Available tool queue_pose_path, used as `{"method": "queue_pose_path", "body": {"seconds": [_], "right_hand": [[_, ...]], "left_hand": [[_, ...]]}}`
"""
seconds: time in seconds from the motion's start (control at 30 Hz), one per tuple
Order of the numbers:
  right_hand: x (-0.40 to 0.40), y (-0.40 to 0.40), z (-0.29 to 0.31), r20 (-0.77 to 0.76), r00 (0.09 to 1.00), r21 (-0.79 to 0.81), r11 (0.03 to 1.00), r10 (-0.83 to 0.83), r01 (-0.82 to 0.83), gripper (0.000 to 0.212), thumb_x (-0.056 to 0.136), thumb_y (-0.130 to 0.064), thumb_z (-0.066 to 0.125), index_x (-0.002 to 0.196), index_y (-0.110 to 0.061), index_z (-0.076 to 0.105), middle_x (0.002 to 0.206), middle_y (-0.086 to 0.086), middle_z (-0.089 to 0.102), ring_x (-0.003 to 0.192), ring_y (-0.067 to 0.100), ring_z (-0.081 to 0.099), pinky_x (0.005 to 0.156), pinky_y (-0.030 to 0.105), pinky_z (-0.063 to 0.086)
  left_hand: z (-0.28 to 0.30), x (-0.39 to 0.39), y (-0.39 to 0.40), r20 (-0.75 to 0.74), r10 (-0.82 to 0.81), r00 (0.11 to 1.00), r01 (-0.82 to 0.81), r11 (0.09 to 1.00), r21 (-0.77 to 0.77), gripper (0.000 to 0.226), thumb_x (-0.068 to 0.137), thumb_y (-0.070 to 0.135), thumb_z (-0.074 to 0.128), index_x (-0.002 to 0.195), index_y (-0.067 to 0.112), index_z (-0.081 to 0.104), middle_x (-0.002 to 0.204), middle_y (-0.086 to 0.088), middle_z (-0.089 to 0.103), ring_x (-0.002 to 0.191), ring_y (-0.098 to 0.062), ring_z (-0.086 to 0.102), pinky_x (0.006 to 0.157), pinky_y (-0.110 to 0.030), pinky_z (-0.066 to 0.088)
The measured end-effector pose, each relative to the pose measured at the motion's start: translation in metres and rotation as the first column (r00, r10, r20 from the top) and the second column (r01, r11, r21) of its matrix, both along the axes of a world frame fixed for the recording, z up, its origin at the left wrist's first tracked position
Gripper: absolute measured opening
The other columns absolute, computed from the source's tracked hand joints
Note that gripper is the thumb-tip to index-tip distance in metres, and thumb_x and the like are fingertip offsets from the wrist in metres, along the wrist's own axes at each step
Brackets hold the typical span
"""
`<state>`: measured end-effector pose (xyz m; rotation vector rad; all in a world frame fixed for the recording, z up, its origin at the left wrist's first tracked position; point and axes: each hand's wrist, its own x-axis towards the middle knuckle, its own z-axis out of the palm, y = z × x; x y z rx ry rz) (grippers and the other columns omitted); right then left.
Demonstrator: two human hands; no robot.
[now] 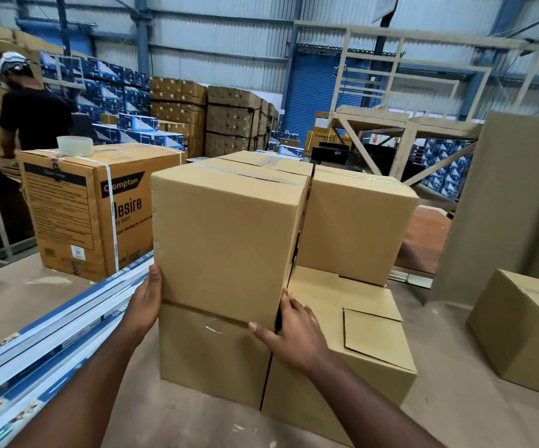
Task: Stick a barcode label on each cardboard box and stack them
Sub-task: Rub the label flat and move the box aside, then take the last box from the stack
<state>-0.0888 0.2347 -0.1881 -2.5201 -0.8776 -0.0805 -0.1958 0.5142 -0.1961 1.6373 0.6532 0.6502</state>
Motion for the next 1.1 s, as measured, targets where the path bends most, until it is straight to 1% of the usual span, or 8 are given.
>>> {"method": "queue_pose_path", "body": {"seconds": [0.17,0.33,0.47,0.57,0.67,0.77,0.93,1.1], "right_hand": [[0.008,0.002,-0.002,0.054,0.999,0.053,0.999,-0.008,0.005,0.081,0.089,-0.073,0.055,0.151,-0.024,0.04,0.135,-0.004,0.064,0.126,0.021,0.058,0.105,0.039,0.046],[0.013,0.003,-0.013,-0.037,0.999,0.09,0.996,-0.011,0.014,0.089,0.084,-0.076,0.055,0.153,-0.024,0.037,0.139,-0.001,0.061,0.13,0.024,0.055,0.107,0.04,0.048],[0.0,-0.008,-0.011,-0.049,0.999,0.162,0.987,0.019,-0.011,0.084,0.09,-0.057,0.068,0.157,-0.021,0.032,0.147,0.001,0.053,0.139,0.023,0.046,0.113,0.038,0.042],[-0.033,-0.036,-0.014,0.016,0.999,0.283,0.958,0.046,-0.049,0.077,0.098,-0.043,0.066,0.163,-0.022,0.029,0.165,-0.004,0.037,0.155,0.015,0.027,0.125,0.037,0.027],[-0.07,-0.084,-0.027,0.01,0.997,0.423,0.903,0.077,-0.074,0.065,0.099,-0.03,0.069,0.157,-0.024,0.042,0.158,-0.011,0.045,0.15,0.005,0.035,0.123,0.03,0.031],[-0.101,-0.139,-0.042,-0.074,0.992,0.516,0.855,0.099,-0.047,0.057,0.097,-0.021,0.071,0.151,-0.026,0.052,0.151,-0.017,0.053,0.143,0.0,0.045,0.115,0.026,0.042],[-0.123,-0.226,-0.07,-0.197,0.977,0.561,0.827,0.083,0.043,0.047,0.097,-0.016,0.07,0.14,-0.033,0.06,0.146,-0.016,0.06,0.137,0.006,0.055,0.109,0.04,0.05],[-0.108,-0.307,-0.077,-0.294,0.955,0.633,0.741,-0.039,0.225,0.045,0.097,-0.005,0.068,0.137,-0.025,0.065,0.139,-0.011,0.065,0.121,0.01,0.066,0.097,0.033,0.057]], "left_hand": [[0.002,0.002,0.0,-0.013,0.007,1.0,-0.007,1.0,0.021,0.085,0.093,0.074,0.018,0.155,0.02,0.039,0.154,-0.011,0.047,0.142,-0.033,0.042,0.116,-0.049,0.033],[0.001,-0.002,-0.006,-0.032,0.011,0.999,-0.008,0.996,0.087,0.081,0.096,0.071,0.018,0.151,0.018,0.046,0.148,-0.012,0.053,0.138,-0.033,0.047,0.112,-0.046,0.037],[-0.006,-0.01,-0.014,-0.003,0.097,0.995,-0.095,0.979,0.18,0.071,0.099,0.069,0.027,0.139,0.019,0.058,0.136,-0.008,0.063,0.128,-0.03,0.056,0.098,-0.039,0.043],[-0.024,-0.029,-0.048,0.091,0.238,0.967,-0.251,0.951,0.181,0.046,0.105,0.05,0.045,0.142,0.024,0.05,0.136,0.004,0.061,0.123,-0.023,0.059,0.097,-0.036,0.045],[-0.047,-0.058,-0.114,0.263,0.28,0.923,-0.314,0.945,0.096,0.035,0.102,0.023,0.056,0.136,0.028,0.052,0.136,0.011,0.06,0.122,-0.012,0.061,0.1,-0.028,0.047],[-0.071,-0.082,-0.186,0.361,0.184,0.914,-0.21,0.977,0.034,0.03,0.098,0.005,0.056,0.124,0.018,0.058,0.127,0.0,0.068,0.12,-0.009,0.063,0.101,-0.022,0.049],[-0.083,-0.092,-0.299,0.236,-0.045,0.971,0.048,0.999,-0.005,0.031,0.095,-0.007,0.055,0.103,0.018,0.069,0.104,0.005,0.076,0.091,-0.001,0.069,0.078,-0.013,0.051],[-0.086,-0.051,-0.388,0.165,-0.323,0.932,0.321,0.946,0.04,0.031,0.097,-0.001,0.057,0.101,0.027,0.071,0.102,0.007,0.077,0.101,-0.011,0.072,0.089,-0.025,0.054]]}}
